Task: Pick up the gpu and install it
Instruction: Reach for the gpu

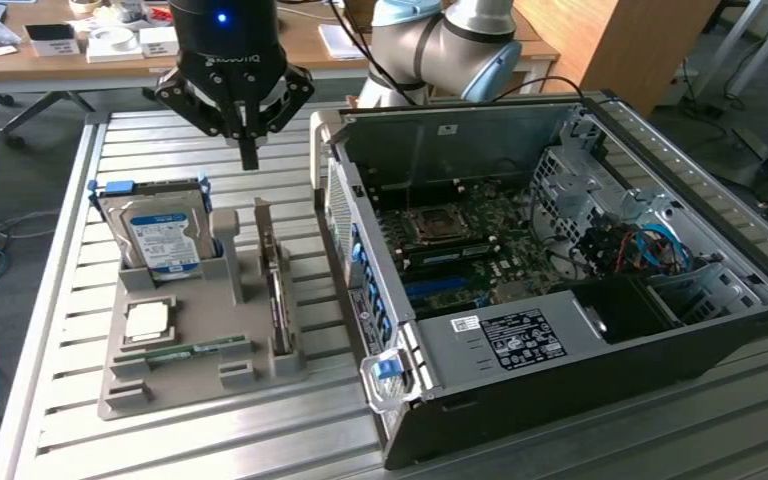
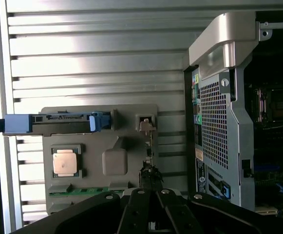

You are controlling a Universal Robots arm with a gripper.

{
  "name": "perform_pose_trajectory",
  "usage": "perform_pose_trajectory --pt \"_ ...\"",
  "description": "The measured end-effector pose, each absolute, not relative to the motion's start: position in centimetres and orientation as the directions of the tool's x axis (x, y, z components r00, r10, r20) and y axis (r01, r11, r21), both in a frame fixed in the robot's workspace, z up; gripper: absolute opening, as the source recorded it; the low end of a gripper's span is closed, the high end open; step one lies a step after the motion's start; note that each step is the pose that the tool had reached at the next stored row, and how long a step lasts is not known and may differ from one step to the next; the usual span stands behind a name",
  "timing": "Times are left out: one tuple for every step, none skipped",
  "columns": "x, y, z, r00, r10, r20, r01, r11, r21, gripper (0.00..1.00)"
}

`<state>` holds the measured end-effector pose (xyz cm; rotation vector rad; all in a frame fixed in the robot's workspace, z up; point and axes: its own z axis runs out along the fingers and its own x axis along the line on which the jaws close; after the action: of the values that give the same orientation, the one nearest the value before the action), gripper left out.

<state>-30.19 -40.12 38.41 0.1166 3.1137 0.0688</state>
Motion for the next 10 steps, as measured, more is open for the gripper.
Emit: perform_pose_trajectory --pt "-30.19 -40.12 38.41 -0.997 0.075 -0.023 0.074 0.996 0.045 0.11" --pt "-30.2 -40.13 38.4 -0.997 0.075 -0.023 0.074 0.996 0.045 0.11" --pt "-30.2 -40.13 38.39 -0.997 0.075 -0.023 0.074 0.996 0.045 0.11" --pt "-30.19 -40.14 38.38 -0.997 0.075 -0.023 0.074 0.996 0.045 0.11" --pt "-30.19 -40.16 38.37 -0.997 0.075 -0.023 0.074 0.996 0.045 0.11" --pt "-30.19 -40.18 38.36 -0.997 0.075 -0.024 0.074 0.996 0.045 0.11" --pt "-30.19 -40.18 38.36 -0.997 0.075 -0.023 0.074 0.996 0.045 0.11" --pt "-30.19 -40.18 38.36 -0.997 0.075 -0.023 0.074 0.996 0.045 0.11" --pt "-30.18 -40.18 38.35 -0.997 0.075 -0.023 0.074 0.996 0.045 0.11" --pt "-30.15 -40.19 38.33 -0.997 0.075 -0.023 0.074 0.996 0.045 0.11"
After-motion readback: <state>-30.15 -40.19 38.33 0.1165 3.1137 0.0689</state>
